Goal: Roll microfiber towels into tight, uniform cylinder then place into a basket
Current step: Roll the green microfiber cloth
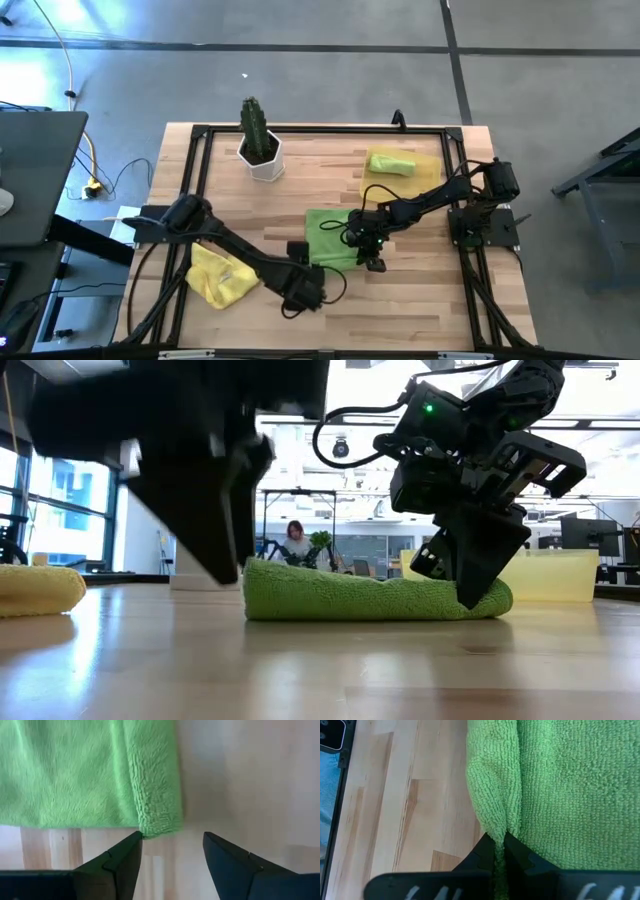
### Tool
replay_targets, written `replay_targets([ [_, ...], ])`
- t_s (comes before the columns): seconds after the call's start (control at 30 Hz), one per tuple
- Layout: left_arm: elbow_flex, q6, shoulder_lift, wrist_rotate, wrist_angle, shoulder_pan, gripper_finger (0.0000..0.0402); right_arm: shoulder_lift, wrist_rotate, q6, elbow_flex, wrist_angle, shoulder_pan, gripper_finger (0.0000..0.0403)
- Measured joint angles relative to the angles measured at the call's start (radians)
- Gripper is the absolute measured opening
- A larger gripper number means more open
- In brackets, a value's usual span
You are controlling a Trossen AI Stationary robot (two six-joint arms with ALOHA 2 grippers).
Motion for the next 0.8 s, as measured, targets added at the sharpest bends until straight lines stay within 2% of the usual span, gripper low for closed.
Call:
replay_targets([
  [0.2, 0.072, 0.014, 0.000, -0.040, -0.006, -0.014, 0.0202, 0.000, 0.000, 0.000, 0.000, 0.001, 0.000, 0.0000],
  [0.4, 0.040, 0.027, 0.005, -0.042, 0.089, -0.006, 0.0202, 0.000, 0.000, 0.000, 0.000, 0.001, 0.000, 0.0000],
  [0.8, 0.035, 0.072, 0.075, -0.011, 0.082, 0.046, 0.0202, 0.000, 0.000, 0.000, 0.000, 0.001, 0.000, 0.0000],
])
